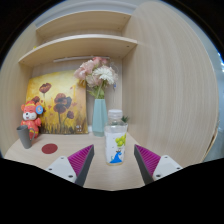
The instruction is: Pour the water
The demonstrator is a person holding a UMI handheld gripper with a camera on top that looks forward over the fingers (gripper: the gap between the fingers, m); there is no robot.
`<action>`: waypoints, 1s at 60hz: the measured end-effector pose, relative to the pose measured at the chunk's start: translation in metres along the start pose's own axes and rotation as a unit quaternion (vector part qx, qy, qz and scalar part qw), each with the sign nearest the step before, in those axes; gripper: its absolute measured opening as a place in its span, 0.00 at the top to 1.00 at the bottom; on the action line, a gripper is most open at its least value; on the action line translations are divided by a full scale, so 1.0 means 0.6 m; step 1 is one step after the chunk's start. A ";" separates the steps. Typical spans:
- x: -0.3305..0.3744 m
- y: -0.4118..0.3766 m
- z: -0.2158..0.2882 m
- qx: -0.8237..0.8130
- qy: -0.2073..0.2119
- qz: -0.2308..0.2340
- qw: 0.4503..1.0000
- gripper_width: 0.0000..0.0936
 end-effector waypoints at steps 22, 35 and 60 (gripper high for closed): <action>-0.144 0.019 0.012 0.028 0.027 -0.017 0.999 0.19; -0.166 0.007 0.018 0.026 0.049 -0.008 0.998 0.46; -0.182 -0.037 0.023 0.119 0.031 -0.003 0.992 0.61</action>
Point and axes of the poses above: the point between the fingertips, and its own axes, seen from behind it with the camera up: y to the right, z up, x backward, against the way the camera looks, the point moved 2 cm from there along x, backward, against the way the camera looks, and after that the axes turned 6 degrees about y, right-handed, at the moved point
